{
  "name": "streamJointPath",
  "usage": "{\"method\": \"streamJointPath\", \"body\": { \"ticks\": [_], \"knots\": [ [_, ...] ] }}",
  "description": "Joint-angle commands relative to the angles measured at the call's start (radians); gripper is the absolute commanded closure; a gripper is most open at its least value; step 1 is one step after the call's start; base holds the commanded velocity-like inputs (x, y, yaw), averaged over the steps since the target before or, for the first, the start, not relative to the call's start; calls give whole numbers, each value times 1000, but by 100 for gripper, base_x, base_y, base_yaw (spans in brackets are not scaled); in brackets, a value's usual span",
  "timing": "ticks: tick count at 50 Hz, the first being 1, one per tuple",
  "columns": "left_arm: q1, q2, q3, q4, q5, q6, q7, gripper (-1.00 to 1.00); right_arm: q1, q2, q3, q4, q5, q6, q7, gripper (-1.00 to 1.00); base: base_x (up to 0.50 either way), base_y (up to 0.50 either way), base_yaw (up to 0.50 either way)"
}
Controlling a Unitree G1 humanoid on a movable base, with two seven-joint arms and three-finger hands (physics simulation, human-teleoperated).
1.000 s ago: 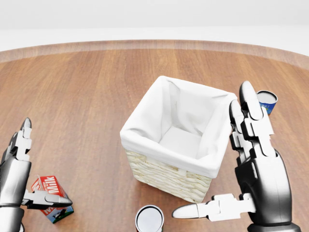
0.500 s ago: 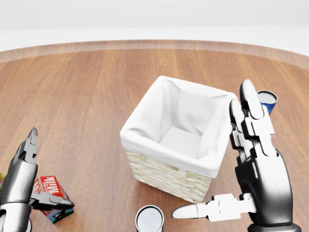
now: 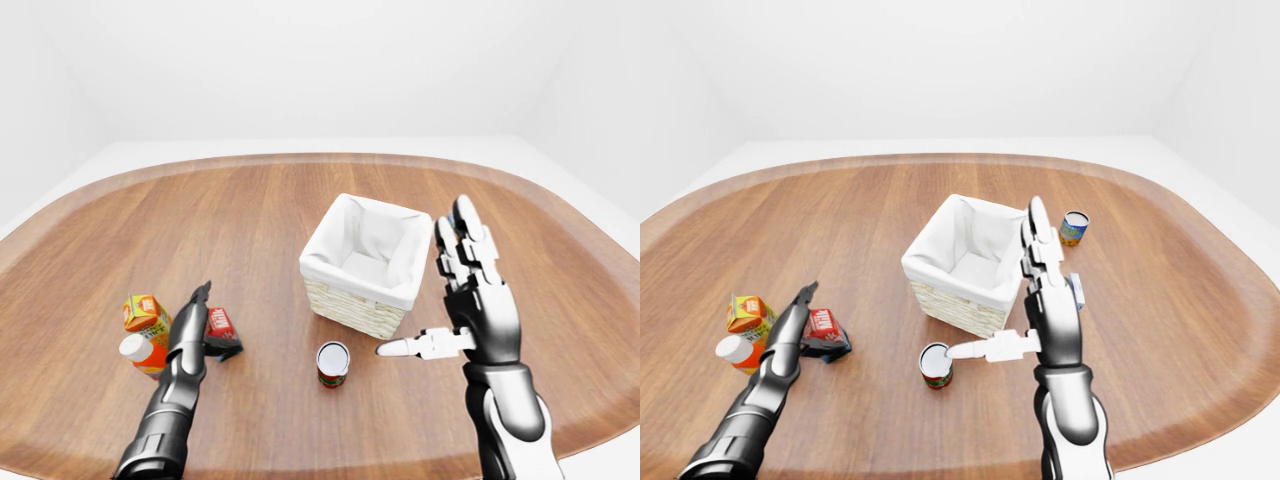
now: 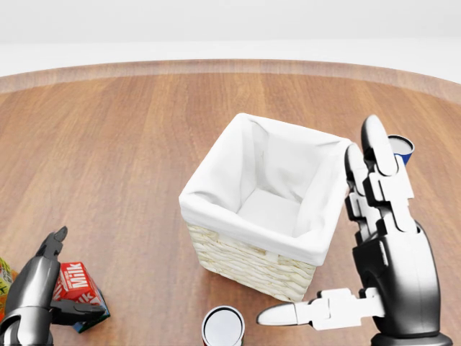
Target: Pick the milk and place it in the basket.
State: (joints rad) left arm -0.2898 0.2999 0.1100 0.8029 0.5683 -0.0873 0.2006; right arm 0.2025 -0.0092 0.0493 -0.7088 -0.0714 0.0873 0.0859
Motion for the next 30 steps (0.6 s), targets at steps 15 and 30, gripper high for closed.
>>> {"method": "streamJointPath", "body": {
  "ticks": [15,30],
  "knots": [
    [-70,18,-53,247,10,0,9,100,-6,2,-7,-1,5,0,-7,-100,0,0,0],
    [-43,15,-18,48,-8,0,-44,100,-1,1,-7,9,5,0,-4,-100,0,0,0]
  ]
}}
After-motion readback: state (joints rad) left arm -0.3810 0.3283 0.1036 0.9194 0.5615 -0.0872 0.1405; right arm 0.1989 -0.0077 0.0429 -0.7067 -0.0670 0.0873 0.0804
